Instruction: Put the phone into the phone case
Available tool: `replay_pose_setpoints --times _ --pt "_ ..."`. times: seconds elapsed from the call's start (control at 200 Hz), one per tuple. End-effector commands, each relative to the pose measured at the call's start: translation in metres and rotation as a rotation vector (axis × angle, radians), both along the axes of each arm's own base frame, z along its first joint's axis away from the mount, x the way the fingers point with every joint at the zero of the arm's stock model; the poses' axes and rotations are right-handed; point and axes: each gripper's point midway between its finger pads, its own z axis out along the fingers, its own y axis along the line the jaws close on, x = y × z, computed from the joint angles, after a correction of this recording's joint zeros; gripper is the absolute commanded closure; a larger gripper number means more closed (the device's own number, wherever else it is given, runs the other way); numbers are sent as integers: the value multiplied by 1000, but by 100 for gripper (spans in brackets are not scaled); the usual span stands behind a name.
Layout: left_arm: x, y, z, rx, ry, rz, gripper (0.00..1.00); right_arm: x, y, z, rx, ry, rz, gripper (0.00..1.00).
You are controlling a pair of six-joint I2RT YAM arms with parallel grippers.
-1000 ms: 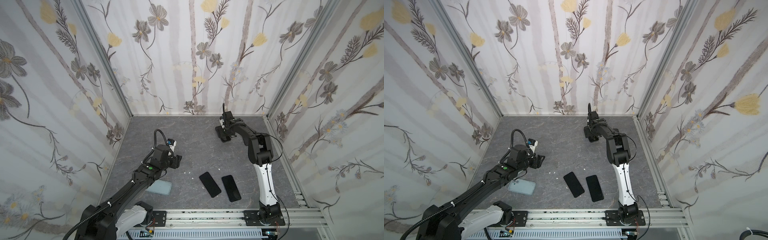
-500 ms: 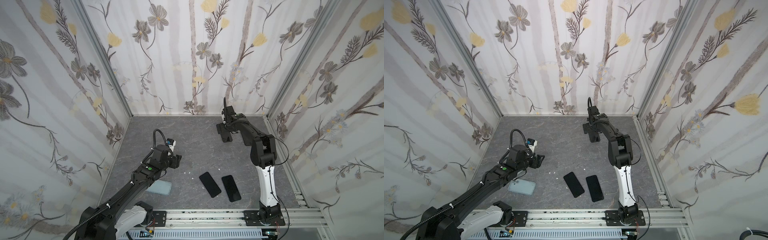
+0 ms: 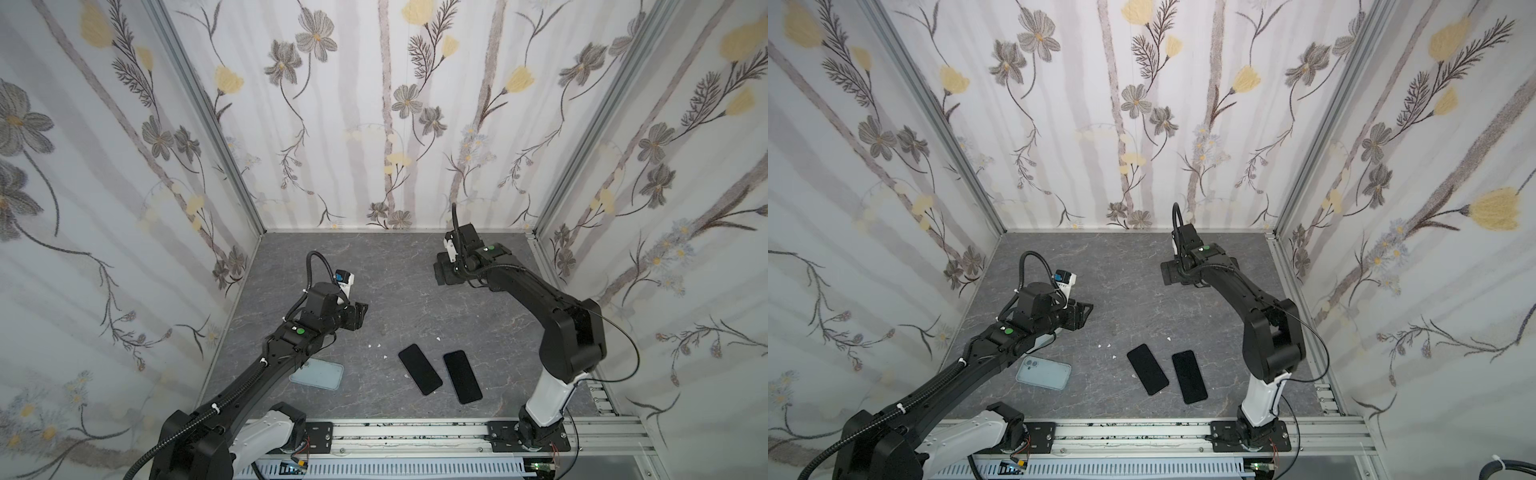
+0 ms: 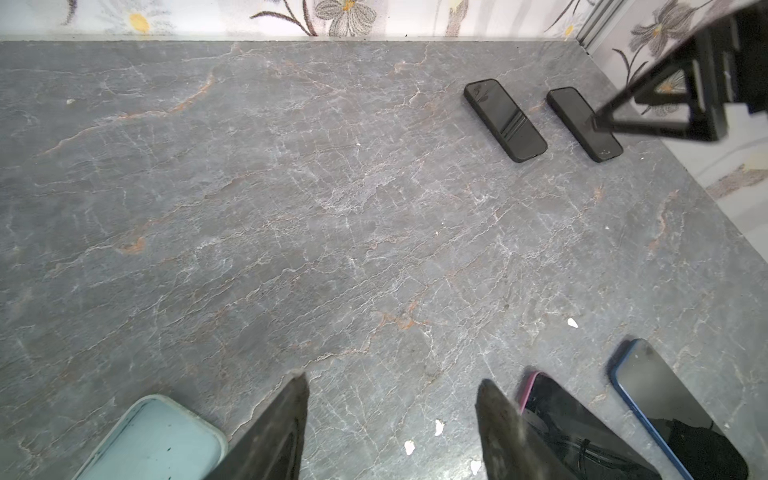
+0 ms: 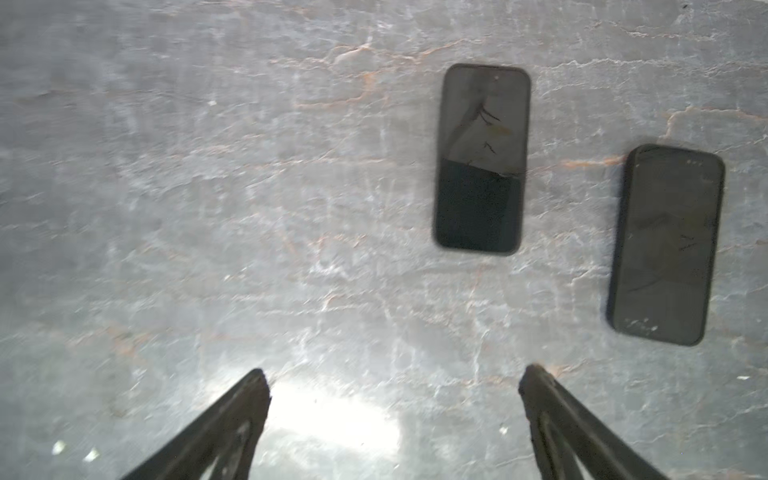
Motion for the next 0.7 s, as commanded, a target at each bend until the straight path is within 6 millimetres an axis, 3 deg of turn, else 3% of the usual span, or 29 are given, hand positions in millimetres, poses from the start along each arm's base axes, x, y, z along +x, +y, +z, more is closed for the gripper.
replay_pose_setpoints --times 0.0,0.1,0.195,0.36,0.5,0.694 --pt "4 -3 8 -32 39 37 36 -39 32 11 93 -36 38 6" --pt "7 0 16 -42 82 89 36 -92 56 7 124 -24 102 6" --pt "5 7 20 -36 115 139 36 -143 73 -10 127 -5 147 5" --pt "-5 12 14 -56 170 172 36 -204 90 -41 143 18 187 3" --pt "-12 14 5 -64 205 184 36 -228 95 -71 80 55 203 2" --pt "-18 14 -6 -58 235 180 36 -236 87 -109 -36 128 184 0"
